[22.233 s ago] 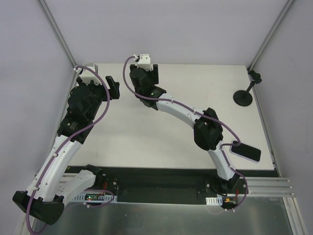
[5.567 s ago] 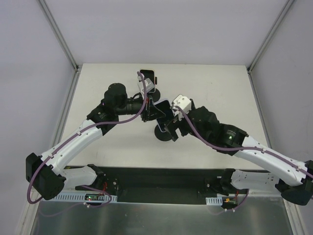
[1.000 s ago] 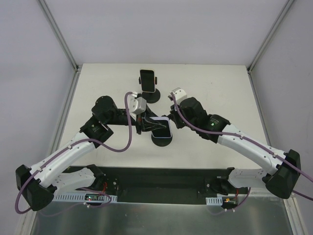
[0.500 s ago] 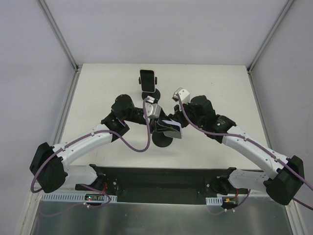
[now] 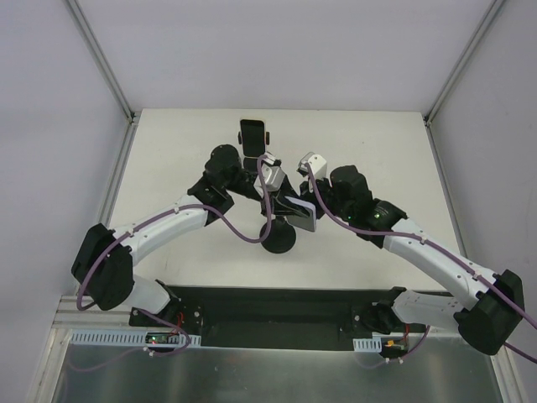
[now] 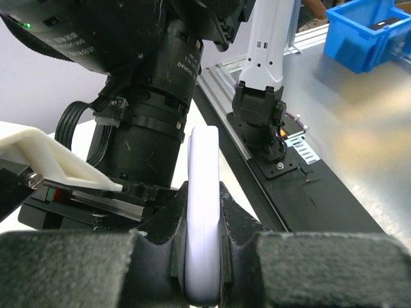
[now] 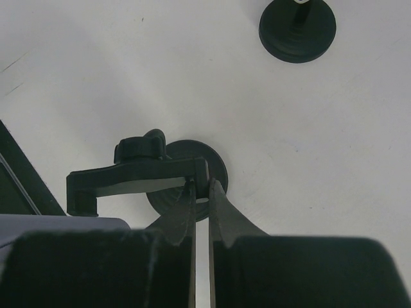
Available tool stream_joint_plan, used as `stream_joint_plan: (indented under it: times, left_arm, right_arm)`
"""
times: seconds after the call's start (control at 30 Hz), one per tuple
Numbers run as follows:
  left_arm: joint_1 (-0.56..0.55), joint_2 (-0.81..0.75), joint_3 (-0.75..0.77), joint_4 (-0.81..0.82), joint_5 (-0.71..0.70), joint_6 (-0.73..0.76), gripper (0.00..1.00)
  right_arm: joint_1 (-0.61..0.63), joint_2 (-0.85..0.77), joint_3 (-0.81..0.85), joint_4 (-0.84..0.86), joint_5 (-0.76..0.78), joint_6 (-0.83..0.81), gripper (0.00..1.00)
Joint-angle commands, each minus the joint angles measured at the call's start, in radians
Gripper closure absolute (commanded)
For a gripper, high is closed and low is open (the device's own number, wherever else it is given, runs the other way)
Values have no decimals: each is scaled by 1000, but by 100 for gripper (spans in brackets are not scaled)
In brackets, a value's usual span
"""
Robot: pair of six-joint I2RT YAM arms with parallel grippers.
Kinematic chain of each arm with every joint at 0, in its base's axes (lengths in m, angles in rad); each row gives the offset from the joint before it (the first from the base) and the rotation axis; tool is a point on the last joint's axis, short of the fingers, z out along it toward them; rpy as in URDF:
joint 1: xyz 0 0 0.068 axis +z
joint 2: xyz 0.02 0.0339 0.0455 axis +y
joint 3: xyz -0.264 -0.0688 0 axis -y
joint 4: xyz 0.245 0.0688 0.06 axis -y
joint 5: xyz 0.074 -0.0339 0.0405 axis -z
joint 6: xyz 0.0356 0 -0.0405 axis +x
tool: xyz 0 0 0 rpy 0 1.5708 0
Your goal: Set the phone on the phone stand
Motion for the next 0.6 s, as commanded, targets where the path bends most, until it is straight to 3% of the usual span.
stream_joint_plan:
  times: [0.0,0.57]
  left_arm:
    - [23,31,73,101,86,15,100]
    - [100,96,54,125,99,-12,100]
  right_arm:
    - [2,-33,-4,70,-50,5,99]
    - [1,-29,-14,84,-28,11,99]
